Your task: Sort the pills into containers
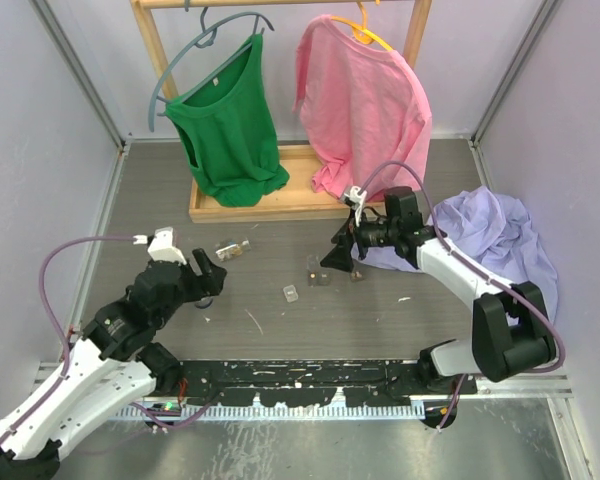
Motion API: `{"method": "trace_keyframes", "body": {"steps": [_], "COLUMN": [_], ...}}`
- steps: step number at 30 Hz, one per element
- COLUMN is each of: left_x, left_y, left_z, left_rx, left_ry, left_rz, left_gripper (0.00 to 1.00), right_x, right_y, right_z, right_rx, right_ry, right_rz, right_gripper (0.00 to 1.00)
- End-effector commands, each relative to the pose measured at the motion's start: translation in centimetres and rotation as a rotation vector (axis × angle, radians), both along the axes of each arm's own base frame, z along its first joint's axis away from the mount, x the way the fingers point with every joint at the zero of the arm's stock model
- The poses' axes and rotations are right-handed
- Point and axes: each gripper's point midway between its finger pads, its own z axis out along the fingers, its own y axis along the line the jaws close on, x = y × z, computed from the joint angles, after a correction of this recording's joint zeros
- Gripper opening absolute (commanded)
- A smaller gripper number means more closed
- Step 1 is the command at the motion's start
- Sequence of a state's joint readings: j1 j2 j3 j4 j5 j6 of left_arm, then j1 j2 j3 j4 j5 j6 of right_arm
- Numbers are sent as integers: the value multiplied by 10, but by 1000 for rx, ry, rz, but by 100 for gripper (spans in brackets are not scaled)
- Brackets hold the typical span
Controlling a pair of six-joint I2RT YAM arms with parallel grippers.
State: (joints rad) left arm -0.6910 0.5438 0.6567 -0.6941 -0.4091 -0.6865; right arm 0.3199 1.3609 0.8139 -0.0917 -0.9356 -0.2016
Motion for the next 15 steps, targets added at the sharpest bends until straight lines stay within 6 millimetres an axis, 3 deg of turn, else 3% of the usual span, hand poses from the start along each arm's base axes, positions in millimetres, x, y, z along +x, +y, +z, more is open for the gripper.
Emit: {"method": "trace_keyframes", "body": {"steps": [1,7,15], "left_x": [5,19,55], "left_y": [-63,-115,-157], "left_z": [37,49,49], "left_rx": [-192,-315,-298], "left_ry": [-172,-248,-297], "left_rz": [-292,-462,-548], "left_gripper": [79,83,84], "right_x": [4,12,34], "right_y": [1,0,-11], "right_z": [2,-30,-74], "right_rx": [7,-41,-170], "right_ry": [-5,123,270], "right_rz": [38,-8,-164], "right_gripper": [96,87,65]}}
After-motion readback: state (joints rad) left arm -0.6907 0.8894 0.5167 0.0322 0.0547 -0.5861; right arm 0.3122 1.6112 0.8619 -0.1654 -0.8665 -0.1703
